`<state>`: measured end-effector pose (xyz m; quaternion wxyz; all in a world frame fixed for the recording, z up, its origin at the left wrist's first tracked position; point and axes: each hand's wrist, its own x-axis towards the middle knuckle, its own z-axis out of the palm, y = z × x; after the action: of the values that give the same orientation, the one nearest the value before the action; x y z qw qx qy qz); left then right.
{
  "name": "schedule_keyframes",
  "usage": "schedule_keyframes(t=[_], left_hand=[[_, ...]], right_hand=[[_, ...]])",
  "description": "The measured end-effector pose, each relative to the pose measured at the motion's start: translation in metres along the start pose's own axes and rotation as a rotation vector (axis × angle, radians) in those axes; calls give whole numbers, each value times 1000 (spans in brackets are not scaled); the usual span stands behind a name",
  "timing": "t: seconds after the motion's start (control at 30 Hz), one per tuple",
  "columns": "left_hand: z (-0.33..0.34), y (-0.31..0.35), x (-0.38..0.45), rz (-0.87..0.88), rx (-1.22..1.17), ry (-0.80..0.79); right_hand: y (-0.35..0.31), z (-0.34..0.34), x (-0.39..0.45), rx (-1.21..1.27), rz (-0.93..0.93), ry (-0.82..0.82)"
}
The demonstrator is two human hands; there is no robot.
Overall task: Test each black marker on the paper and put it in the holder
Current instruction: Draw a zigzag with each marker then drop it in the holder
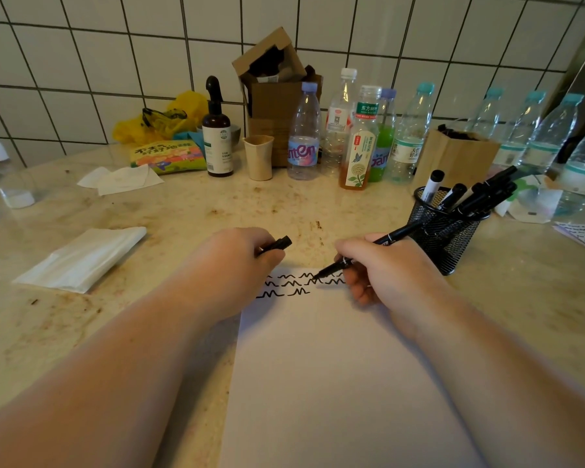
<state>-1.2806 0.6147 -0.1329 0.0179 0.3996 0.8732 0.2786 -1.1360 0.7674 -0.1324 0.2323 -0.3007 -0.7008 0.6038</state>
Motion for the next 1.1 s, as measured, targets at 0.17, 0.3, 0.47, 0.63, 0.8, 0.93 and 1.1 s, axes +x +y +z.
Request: schedule_keyframes(t=[0.17,0.3,0.47,0.63,0.8,0.93,1.1], left_hand=[[1,-1,1,28,-71,-28],[3,-2,1,46,-68,-22],[2,-2,1,63,-63,-30],[1,1,-2,90,-147,-44],[-2,8,-6,174,-166,-30],[-6,12,-11,198,-256,-38],[-9,15,-10,166,-423,-121]], right_hand=[[-4,-4,0,256,-99,-38],[-9,-5,-1,397,-154,-72],[-8,-6,1,470,-86,-91],[-7,-3,-1,381,-125,-84],[-7,-1,-2,379,-116,-161],[-10,-3,-6,410,-177,-209],[-11,-7,-7,364,-253,-246]])
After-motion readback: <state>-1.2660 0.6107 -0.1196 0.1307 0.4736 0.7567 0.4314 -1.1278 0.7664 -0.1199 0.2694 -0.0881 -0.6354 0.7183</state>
